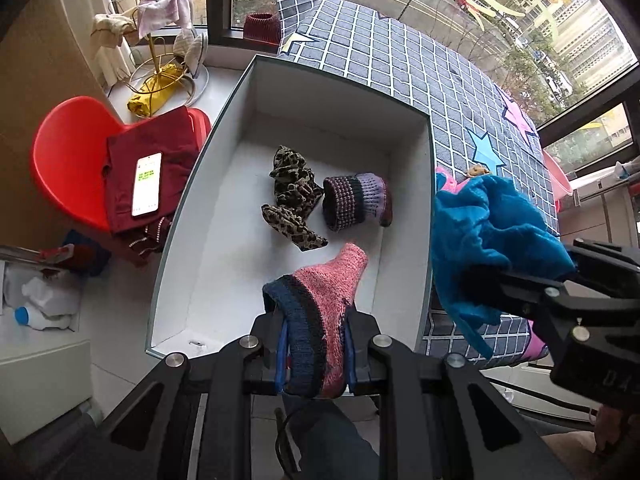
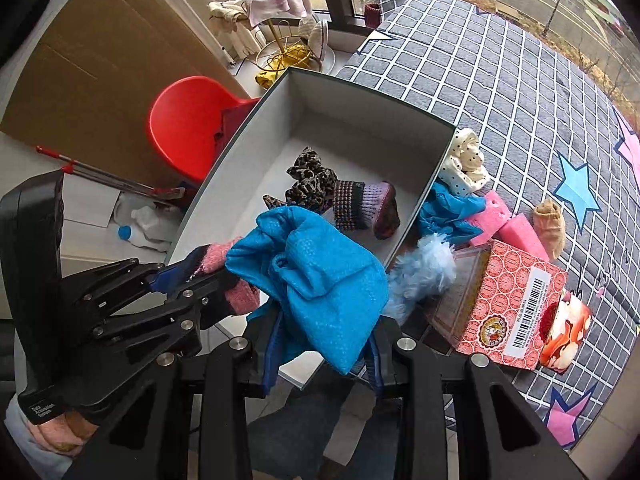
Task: Organize soft objects
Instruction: 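Lift and carry the pink sock and blue cloth with both tools over the box, then open both tools to drop the sock and blue cloth into the box, then reach left tool toward the polka-dot scrunchie while right tool reaches the beige sock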
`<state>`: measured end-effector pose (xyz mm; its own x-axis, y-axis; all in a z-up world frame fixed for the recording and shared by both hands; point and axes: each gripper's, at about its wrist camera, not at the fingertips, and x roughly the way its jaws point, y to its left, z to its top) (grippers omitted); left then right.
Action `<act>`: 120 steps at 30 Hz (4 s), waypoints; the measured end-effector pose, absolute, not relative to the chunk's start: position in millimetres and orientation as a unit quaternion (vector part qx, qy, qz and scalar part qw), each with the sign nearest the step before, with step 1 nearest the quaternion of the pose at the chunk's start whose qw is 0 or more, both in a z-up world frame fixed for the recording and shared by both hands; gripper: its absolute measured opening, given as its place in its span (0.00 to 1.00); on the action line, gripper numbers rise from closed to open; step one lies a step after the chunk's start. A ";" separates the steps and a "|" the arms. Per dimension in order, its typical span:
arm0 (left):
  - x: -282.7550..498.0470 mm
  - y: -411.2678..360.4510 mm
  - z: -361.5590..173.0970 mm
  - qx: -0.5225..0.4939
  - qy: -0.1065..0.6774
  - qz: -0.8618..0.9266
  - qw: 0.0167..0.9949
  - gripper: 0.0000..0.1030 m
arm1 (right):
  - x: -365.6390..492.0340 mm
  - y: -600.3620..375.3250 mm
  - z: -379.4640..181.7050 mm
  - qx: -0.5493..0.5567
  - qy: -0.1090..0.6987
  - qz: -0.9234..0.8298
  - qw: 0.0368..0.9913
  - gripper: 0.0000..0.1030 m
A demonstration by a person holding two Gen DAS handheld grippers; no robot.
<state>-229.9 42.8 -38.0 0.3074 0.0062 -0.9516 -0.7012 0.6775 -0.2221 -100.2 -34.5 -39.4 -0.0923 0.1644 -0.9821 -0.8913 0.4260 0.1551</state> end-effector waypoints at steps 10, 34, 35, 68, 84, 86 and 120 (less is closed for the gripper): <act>-232.4 47.1 -44.0 -0.323 0.544 0.246 0.734 0.22 | -104.0 -26.7 -45.5 -0.312 0.597 0.442 0.592 0.35; -233.0 49.2 -62.5 -0.327 0.565 0.252 0.714 0.23 | -101.9 -18.2 -67.5 -0.314 0.616 0.432 0.579 0.35; -233.2 48.8 -63.2 -0.328 0.565 0.254 0.713 0.23 | -102.0 -17.8 -67.7 -0.314 0.616 0.432 0.579 0.35; -226.3 52.1 -53.4 -0.352 0.535 0.248 0.726 1.00 | -72.6 -28.2 -30.3 -0.258 0.598 0.416 0.634 0.88; -183.3 37.6 -34.8 -0.328 0.549 0.224 0.736 1.00 | -1.2 -69.4 -1.1 -0.193 0.601 0.363 0.685 0.88; -178.6 36.4 -33.7 -0.327 0.550 0.224 0.735 1.00 | 7.2 -76.4 -1.0 -0.188 0.603 0.356 0.689 0.88; -93.6 27.6 -20.7 -0.292 0.569 0.211 0.739 1.00 | 131.5 -147.8 -63.0 -0.167 0.656 0.260 0.689 0.88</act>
<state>-93.6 27.6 -20.7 0.2639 -0.0198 -0.9643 -0.6445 0.7402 -0.1916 131.5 -147.8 -63.0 0.0044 0.1390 -0.9903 -0.5760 0.8098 0.1111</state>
